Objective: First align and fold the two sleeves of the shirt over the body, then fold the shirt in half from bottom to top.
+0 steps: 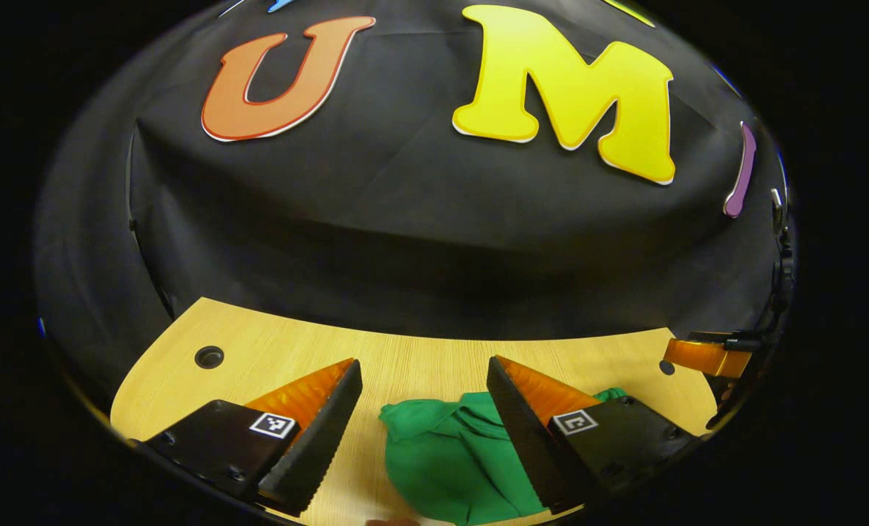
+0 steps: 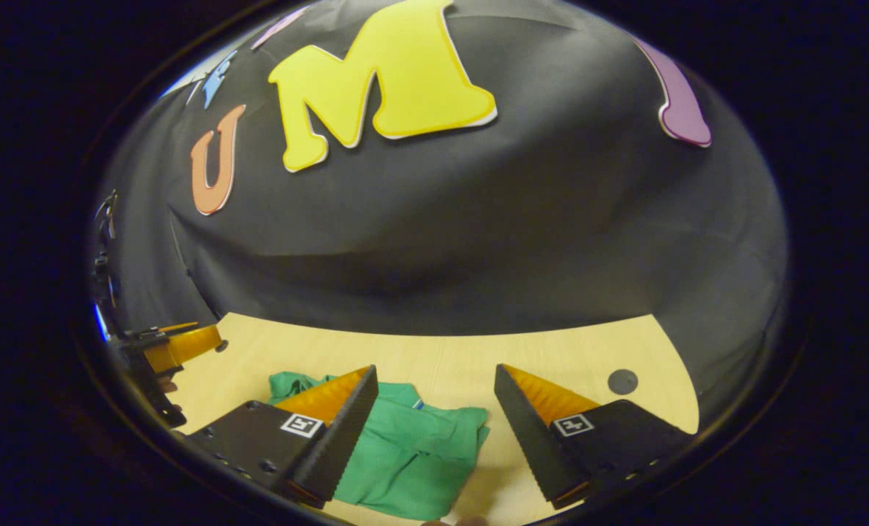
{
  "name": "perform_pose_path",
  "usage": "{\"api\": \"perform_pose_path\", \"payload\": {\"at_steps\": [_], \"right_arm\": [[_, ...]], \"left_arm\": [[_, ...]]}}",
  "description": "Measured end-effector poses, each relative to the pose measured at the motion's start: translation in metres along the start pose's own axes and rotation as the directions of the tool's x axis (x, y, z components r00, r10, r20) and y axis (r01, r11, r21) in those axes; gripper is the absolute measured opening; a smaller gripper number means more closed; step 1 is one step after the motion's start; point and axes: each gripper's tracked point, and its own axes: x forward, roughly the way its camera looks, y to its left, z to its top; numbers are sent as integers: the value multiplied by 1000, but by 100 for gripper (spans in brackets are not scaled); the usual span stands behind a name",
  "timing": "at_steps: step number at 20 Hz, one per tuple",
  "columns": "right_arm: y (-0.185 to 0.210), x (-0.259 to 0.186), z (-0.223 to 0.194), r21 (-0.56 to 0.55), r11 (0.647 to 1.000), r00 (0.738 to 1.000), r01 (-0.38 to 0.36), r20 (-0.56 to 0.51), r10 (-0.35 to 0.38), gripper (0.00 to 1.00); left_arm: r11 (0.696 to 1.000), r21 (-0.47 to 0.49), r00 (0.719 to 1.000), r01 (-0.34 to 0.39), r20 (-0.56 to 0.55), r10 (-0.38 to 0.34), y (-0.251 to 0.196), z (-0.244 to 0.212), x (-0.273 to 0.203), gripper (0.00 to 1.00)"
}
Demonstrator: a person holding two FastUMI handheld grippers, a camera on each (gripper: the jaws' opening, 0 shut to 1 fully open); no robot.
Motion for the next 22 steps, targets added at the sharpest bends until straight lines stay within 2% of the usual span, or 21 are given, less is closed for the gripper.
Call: {"api": "perform_pose_path", "payload": {"at_steps": [5,9,14,16,19,22], "right_arm": [[14,-43,23,-35,999,996,17,84,-14,96],[27,-96,30,-50,998,990,34,137,-27,96],[52,-196,32,-80,994,973,69,224,-50,96],[63,-240,25,-99,990,965,101,253,-73,96],[90,-306,13,-109,988,950,112,303,-74,96],[111,-367,-3,-103,987,935,122,345,-79,96]], "left_arm": [[999,39,999,9,44,-10,-3,17,-39,100],[998,57,996,19,87,-24,-5,28,-92,100],[997,73,986,15,165,-26,-5,36,-185,100],[998,68,984,6,177,-18,-4,34,-229,100],[998,54,977,19,212,-30,-8,30,-292,100],[999,54,967,2,256,-16,-4,27,-350,100]]}}
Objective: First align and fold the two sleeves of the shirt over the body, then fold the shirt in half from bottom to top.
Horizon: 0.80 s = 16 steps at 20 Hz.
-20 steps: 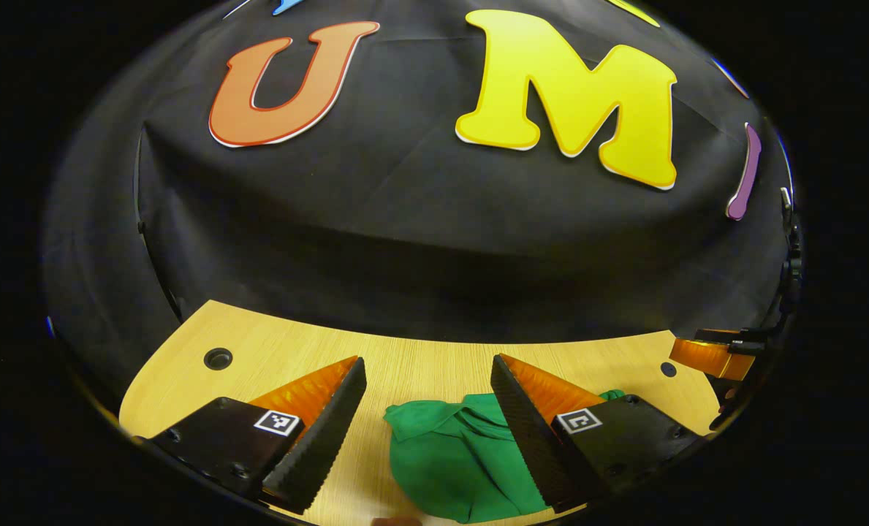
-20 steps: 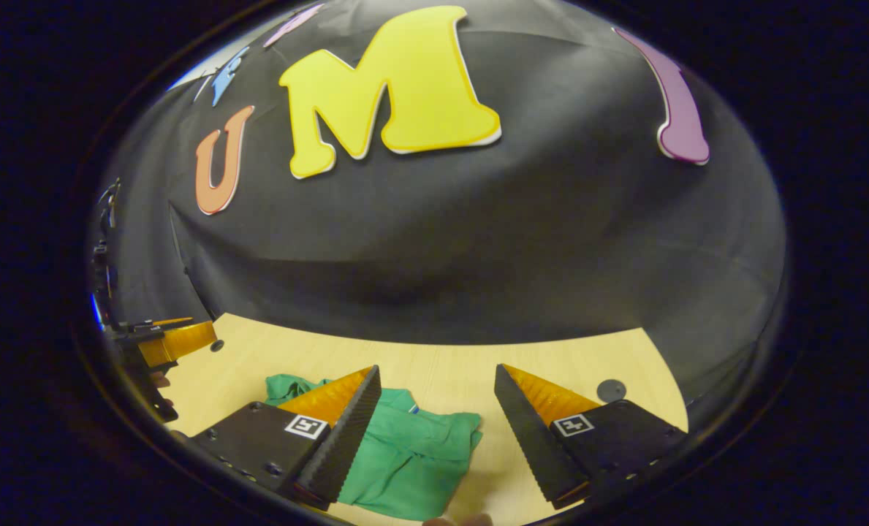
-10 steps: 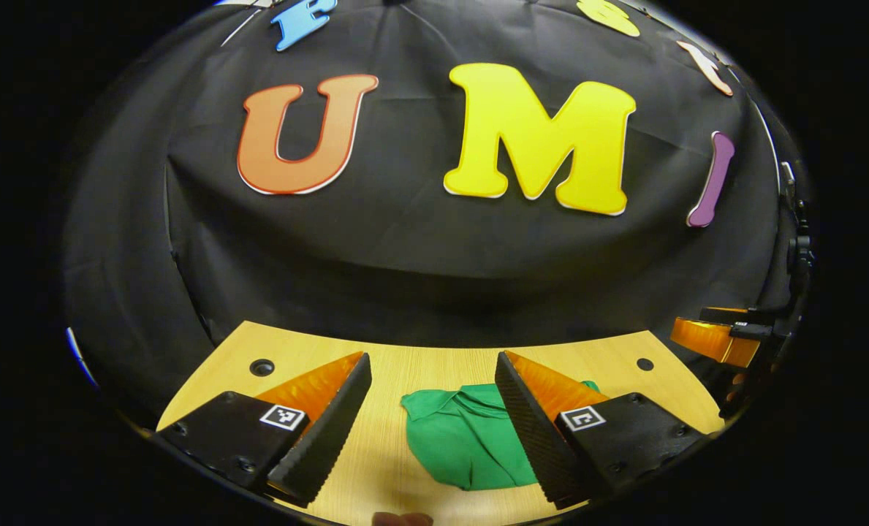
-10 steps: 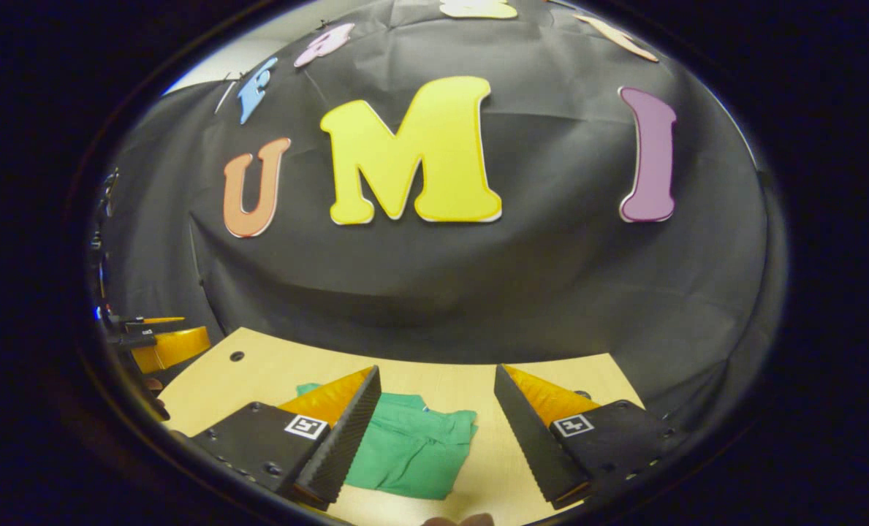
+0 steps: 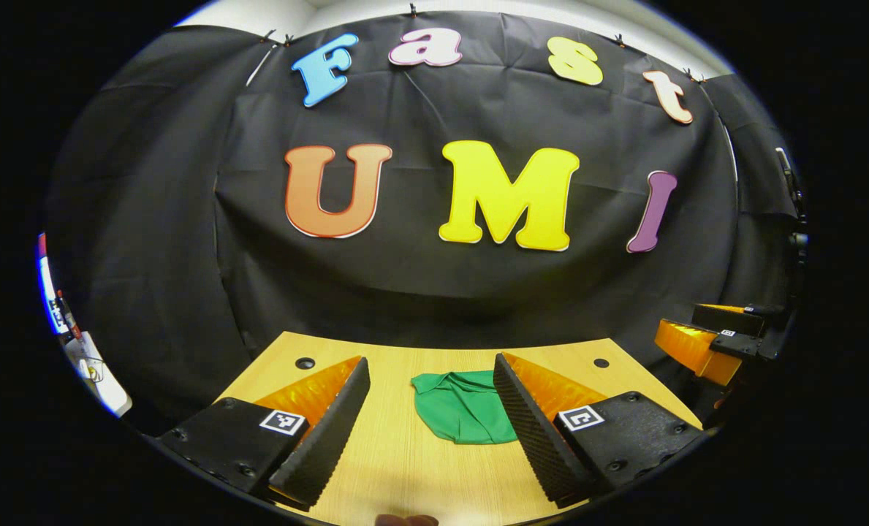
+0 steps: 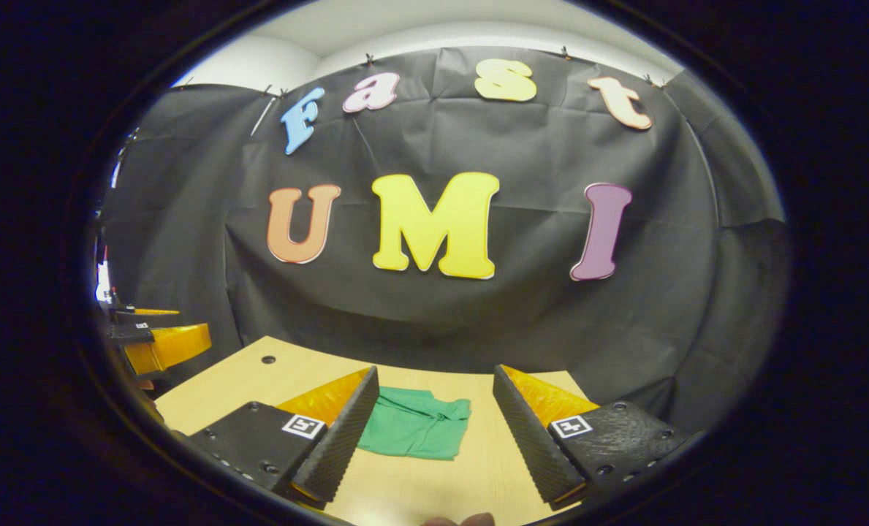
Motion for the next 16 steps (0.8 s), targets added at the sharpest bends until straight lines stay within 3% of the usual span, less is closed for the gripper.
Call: {"api": "perform_pose_path", "payload": {"at_steps": [4,7,16], "right_arm": [[16,-65,-3,39,999,1000,25,5,-26,96],[25,-100,6,13,999,999,36,37,-37,96],[34,-148,14,38,998,998,39,57,-42,95]], "left_arm": [[999,-35,999,24,38,-22,-13,9,-56,100],[999,-10,997,31,70,-31,-18,26,-87,100],[1000,-5,996,27,82,-27,-19,37,-126,100]]}}
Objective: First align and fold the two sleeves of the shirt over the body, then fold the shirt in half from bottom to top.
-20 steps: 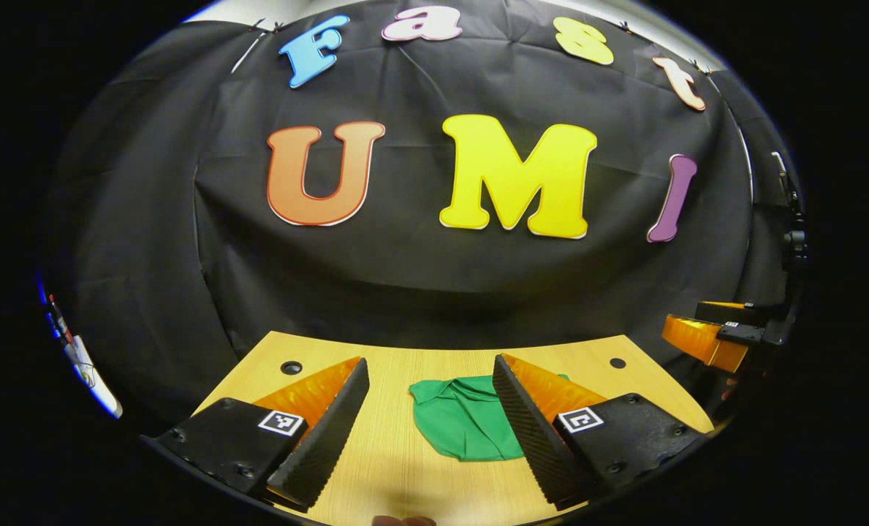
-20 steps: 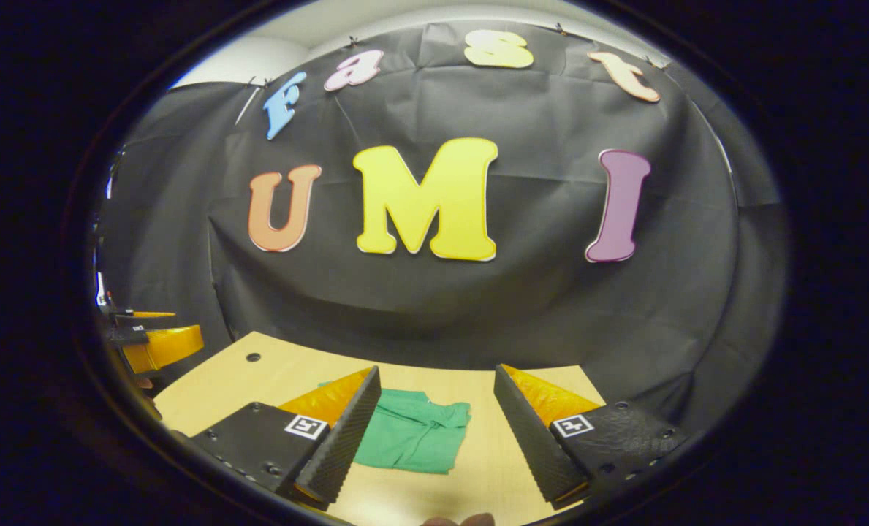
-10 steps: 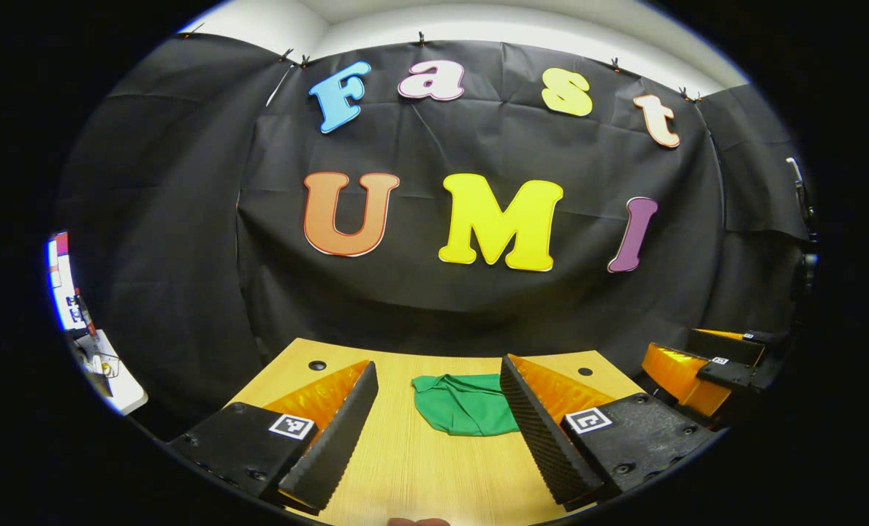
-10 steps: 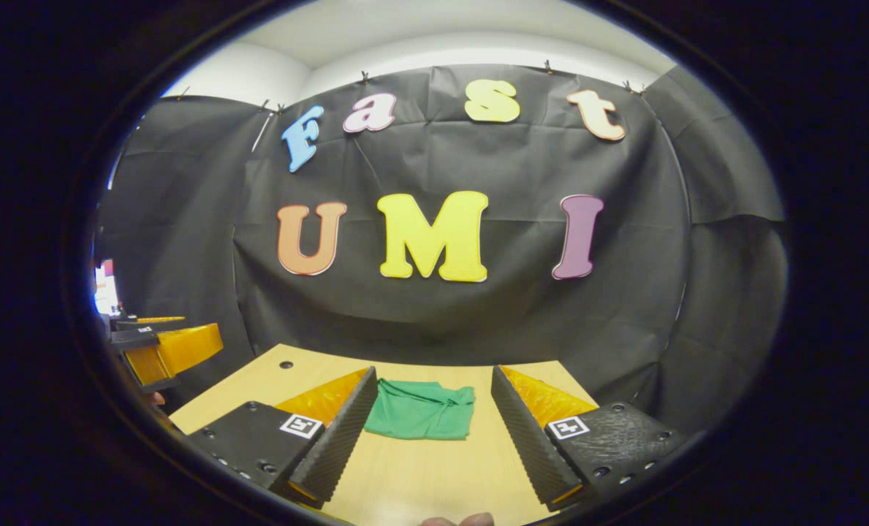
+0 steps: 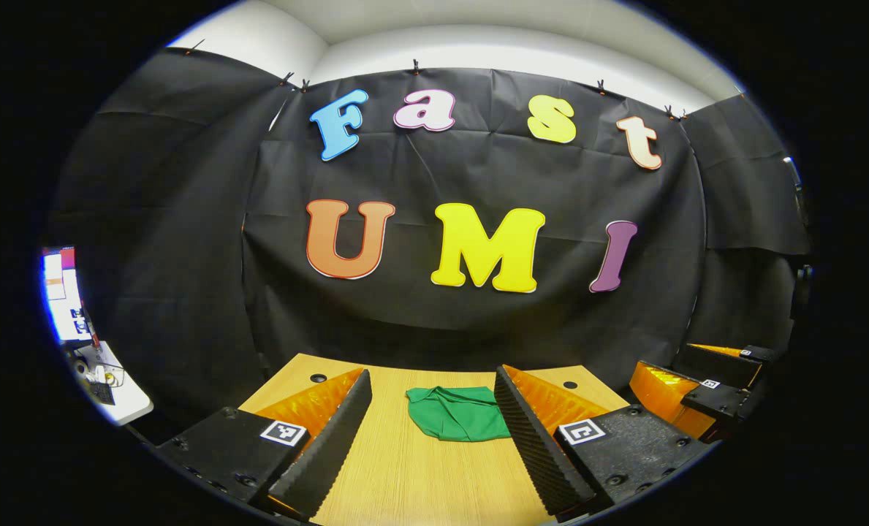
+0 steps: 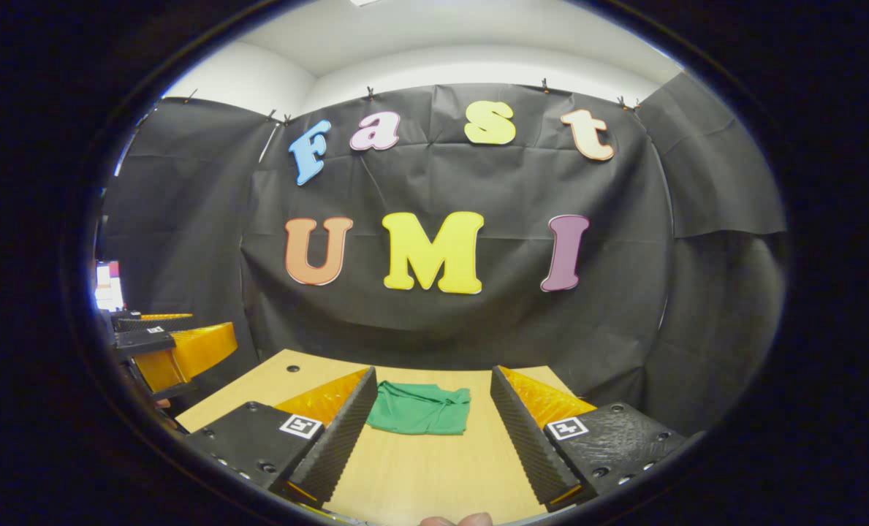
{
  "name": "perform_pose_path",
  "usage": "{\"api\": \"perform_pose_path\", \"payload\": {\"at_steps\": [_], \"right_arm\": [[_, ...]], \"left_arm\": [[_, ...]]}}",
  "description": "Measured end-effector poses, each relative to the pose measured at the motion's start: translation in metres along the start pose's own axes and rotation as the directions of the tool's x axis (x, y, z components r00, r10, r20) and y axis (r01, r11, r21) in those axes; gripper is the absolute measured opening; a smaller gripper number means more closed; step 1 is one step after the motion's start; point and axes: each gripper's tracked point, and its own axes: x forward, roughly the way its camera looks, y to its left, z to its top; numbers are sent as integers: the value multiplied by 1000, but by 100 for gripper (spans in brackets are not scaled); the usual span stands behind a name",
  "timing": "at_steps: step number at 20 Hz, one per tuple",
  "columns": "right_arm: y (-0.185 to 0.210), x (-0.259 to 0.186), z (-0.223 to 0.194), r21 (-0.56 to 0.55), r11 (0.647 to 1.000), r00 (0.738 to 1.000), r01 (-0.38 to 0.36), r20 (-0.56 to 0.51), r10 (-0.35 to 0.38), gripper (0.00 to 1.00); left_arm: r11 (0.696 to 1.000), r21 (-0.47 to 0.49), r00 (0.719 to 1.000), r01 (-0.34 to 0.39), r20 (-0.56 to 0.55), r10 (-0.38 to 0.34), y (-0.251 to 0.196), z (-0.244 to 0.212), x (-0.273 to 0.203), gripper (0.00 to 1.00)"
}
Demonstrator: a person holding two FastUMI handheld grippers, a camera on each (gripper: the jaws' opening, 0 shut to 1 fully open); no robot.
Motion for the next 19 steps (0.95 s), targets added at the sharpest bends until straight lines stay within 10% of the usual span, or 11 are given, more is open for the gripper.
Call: {"api": "perform_pose_path", "payload": {"at_steps": [19], "right_arm": [[12,34,35,14,998,998,-58,33,58,95]], "left_arm": [[999,4,998,-48,41,48,18,19,7,100]]}}
